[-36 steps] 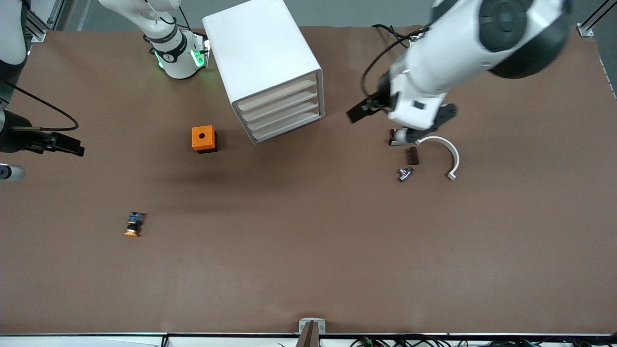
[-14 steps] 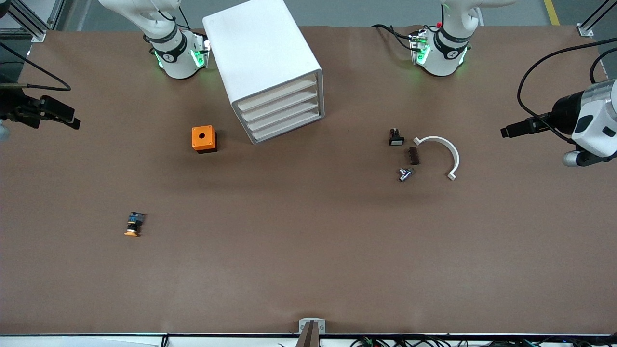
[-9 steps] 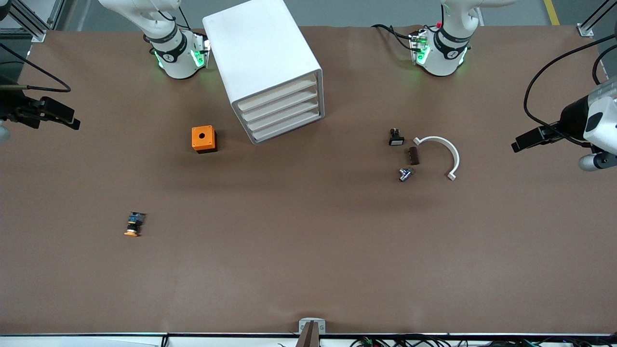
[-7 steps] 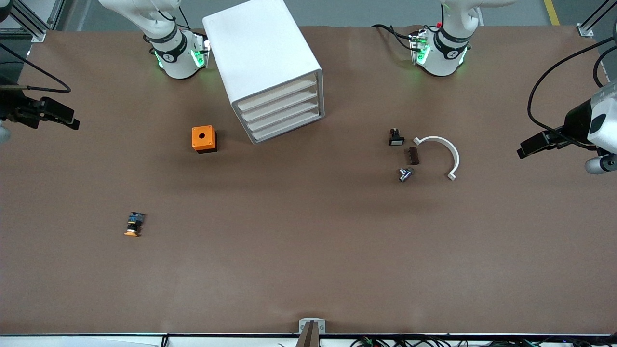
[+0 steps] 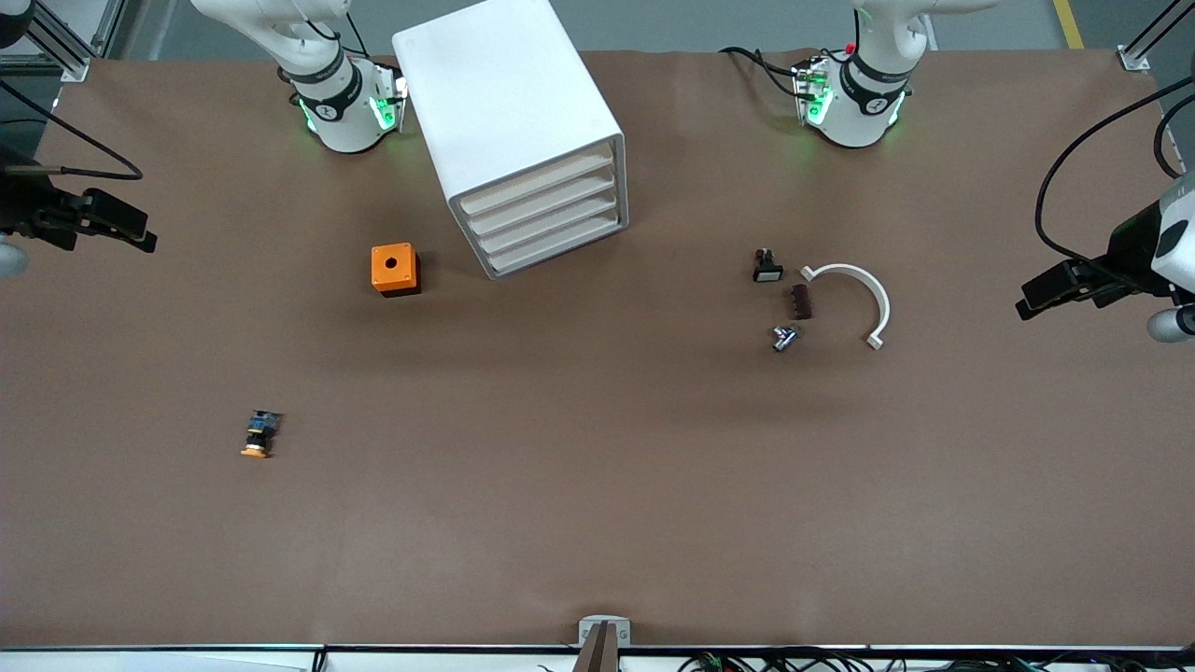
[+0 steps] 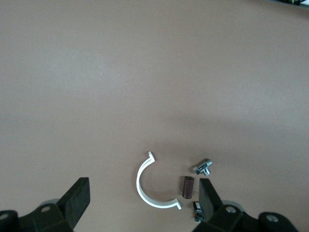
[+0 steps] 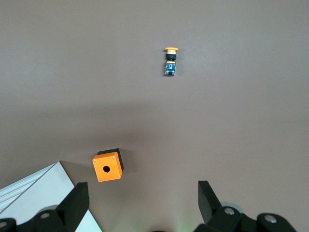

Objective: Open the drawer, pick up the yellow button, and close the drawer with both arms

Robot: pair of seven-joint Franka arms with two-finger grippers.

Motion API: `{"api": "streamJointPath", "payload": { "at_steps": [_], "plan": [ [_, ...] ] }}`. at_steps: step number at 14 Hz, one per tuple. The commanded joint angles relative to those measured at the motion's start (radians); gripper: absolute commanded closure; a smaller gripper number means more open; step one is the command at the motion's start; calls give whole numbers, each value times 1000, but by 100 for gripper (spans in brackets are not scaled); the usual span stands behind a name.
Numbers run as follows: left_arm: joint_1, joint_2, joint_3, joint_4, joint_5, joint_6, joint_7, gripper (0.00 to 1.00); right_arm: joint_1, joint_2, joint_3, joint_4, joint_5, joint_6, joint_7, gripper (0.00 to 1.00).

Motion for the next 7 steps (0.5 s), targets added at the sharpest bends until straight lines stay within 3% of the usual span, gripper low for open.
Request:
{"api": "streamJointPath", "payload": {
  "at_steps": [1,4,7],
  "plan": [
    [8,-125,-11,-160,21,102,13,1,2,-67,4,-76,-19,59,-6,0],
    [8,-164,-10,-202,20,137,41,1,2,-110,6,-133,-18,110,-6,0],
    [12,-101,-4,-80,1,24,76,1,2,-110,4,-133,-18,113,-15,0]
  ]
}}
